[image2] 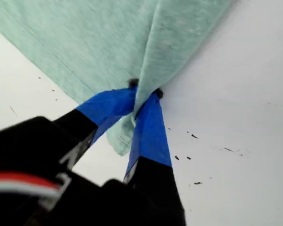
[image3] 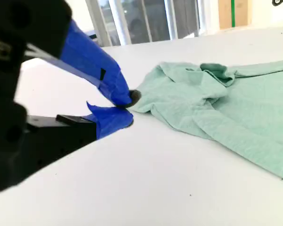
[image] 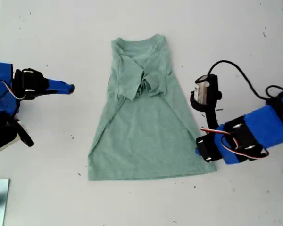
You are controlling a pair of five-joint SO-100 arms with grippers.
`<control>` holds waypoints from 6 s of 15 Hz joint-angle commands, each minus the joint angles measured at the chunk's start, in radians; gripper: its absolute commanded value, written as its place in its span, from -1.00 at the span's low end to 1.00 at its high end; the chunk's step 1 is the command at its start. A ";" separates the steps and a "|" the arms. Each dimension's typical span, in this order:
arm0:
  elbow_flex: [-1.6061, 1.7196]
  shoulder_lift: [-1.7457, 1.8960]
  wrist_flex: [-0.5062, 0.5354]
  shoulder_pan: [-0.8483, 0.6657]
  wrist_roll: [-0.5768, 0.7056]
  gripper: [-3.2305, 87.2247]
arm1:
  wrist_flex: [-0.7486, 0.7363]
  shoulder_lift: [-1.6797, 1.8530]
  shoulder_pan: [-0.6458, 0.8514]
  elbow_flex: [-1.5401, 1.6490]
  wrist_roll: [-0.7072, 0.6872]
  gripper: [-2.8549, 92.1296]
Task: Fold t shirt
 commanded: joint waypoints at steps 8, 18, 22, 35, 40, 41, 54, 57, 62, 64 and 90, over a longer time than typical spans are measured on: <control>0.015 0.008 -0.012 0.006 -0.003 -0.87 | 0.617 -0.092 0.041 -0.868 -0.184 -0.97; 0.011 0.008 -0.009 0.009 -0.014 -0.87 | 0.466 -0.202 0.064 -0.991 -0.261 -0.25; 0.005 0.008 0.003 0.002 -0.014 -0.86 | 0.695 0.281 0.130 -0.612 -0.316 -0.55; -0.657 -0.793 0.158 0.347 -0.360 -0.93 | 0.319 1.687 0.575 1.009 -0.565 -0.89; -1.249 -1.497 0.391 0.515 -0.394 -0.93 | 0.318 1.692 0.574 1.012 -0.563 -0.89; -1.443 -1.559 0.469 0.518 -0.325 -0.93 | 0.321 1.697 0.574 1.014 -0.560 -0.89; -1.963 -1.782 0.548 0.574 -0.129 -0.93 | 0.347 1.738 0.577 1.023 -0.540 -0.89; -1.940 -1.836 0.552 0.600 -0.268 -0.31 | 0.351 1.741 0.572 1.025 -0.531 -0.89; -1.902 -1.959 0.561 0.595 -0.252 -0.15 | 0.359 1.755 0.566 1.028 -0.520 -0.89; -1.795 -2.026 0.545 0.595 -0.322 -0.13 | 0.359 1.756 0.563 1.029 -0.520 -0.89; -2.114 -2.227 0.379 0.552 -0.442 -0.93 | 0.364 1.775 0.554 1.032 -0.534 -0.89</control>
